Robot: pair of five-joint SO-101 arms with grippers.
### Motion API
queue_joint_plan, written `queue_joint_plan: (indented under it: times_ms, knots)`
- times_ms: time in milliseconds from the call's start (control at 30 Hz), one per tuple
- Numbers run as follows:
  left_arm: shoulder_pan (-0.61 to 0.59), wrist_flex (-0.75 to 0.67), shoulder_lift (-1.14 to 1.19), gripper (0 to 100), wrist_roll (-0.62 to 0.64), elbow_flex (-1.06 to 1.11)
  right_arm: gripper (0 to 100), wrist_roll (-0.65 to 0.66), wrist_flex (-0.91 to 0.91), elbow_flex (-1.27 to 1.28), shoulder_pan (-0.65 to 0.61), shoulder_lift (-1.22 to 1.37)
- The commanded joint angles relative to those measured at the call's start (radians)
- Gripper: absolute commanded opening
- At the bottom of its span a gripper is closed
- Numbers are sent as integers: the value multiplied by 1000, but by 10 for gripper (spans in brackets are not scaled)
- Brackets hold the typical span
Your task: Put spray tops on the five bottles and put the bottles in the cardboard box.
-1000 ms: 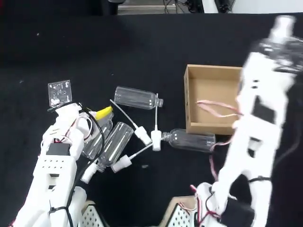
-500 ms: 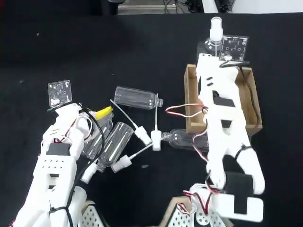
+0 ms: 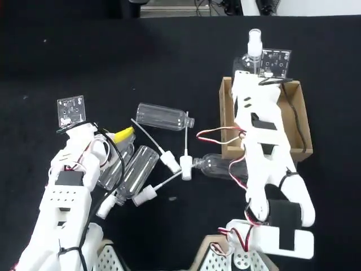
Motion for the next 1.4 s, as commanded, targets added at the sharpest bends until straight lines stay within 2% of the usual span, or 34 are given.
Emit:
queue_joint_plan:
  times_ms: [0, 233, 467, 800, 1367]
  knots:
    - [4, -20, -9, 356, 3, -12, 11, -3, -43, 12, -12, -2]
    - [4, -20, -9, 356, 3, -10, 11, 14, -359, 120, -12, 93]
    - [4, -20, -9, 356, 3, -12, 11, 44, -526, 120, -14, 219]
    - [4, -20, -9, 356, 3, -13, 11, 44, -549, 87, -60, 289]
    - [4, -20, -9, 356, 3, -12, 16, 44, -551, 59, -63, 378]
